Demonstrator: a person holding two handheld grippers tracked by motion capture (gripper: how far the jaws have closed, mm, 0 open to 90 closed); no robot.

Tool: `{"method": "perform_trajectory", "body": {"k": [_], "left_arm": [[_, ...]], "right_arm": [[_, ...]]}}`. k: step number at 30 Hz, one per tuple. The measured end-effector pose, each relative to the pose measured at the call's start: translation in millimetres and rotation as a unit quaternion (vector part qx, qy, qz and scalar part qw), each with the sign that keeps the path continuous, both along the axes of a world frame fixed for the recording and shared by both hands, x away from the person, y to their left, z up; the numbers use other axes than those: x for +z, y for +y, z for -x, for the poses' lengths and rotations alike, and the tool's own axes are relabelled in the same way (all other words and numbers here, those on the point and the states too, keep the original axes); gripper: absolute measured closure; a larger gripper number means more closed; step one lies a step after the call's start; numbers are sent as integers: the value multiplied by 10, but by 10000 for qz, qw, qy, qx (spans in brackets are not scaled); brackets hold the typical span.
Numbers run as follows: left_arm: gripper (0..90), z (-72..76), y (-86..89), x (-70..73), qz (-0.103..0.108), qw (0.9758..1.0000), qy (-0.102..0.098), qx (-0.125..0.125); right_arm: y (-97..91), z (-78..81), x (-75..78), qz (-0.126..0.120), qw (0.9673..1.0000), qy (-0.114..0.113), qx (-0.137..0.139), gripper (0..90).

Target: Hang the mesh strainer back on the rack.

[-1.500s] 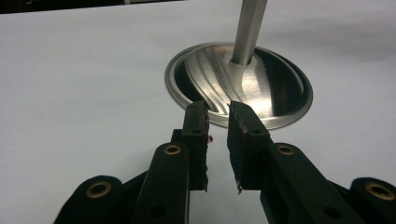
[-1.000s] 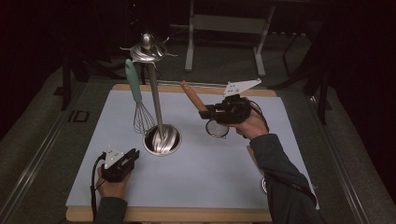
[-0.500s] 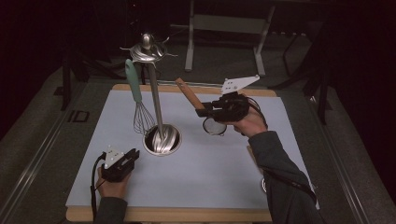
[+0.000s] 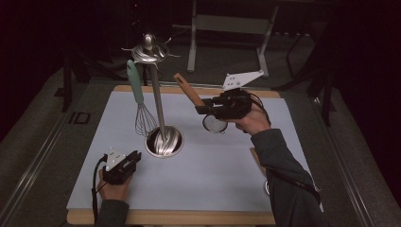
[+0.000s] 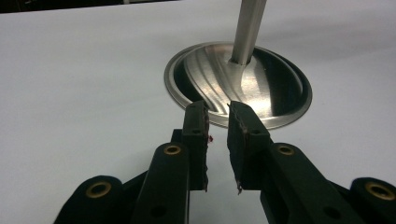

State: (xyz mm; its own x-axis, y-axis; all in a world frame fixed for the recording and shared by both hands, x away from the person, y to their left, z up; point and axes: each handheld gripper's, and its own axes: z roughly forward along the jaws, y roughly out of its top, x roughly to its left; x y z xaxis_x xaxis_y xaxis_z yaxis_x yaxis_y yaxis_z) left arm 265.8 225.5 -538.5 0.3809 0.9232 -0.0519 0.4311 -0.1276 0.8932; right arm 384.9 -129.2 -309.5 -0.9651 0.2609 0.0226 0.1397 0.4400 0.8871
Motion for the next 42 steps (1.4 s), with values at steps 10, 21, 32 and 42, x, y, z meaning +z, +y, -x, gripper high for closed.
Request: {"method": "perform_trajectory", "body": {"k": [10,21,32,42], "left_arm": [[774,2,3,1,8,10000,-8,-1],[774,3,4,0,11,10000,-18,0],[774,4,2,1,4,10000,-14,-1],[772,3,3,1,4,10000,-6,0]], "right_arm": [[82,21,156,-56,9999,-94,40,717],[153,65,310,-112,9996,-210,118,717],[185,105,410,-132,9994,-288,156,717],[214,144,460,-203,9989,-310,269,717]]}}
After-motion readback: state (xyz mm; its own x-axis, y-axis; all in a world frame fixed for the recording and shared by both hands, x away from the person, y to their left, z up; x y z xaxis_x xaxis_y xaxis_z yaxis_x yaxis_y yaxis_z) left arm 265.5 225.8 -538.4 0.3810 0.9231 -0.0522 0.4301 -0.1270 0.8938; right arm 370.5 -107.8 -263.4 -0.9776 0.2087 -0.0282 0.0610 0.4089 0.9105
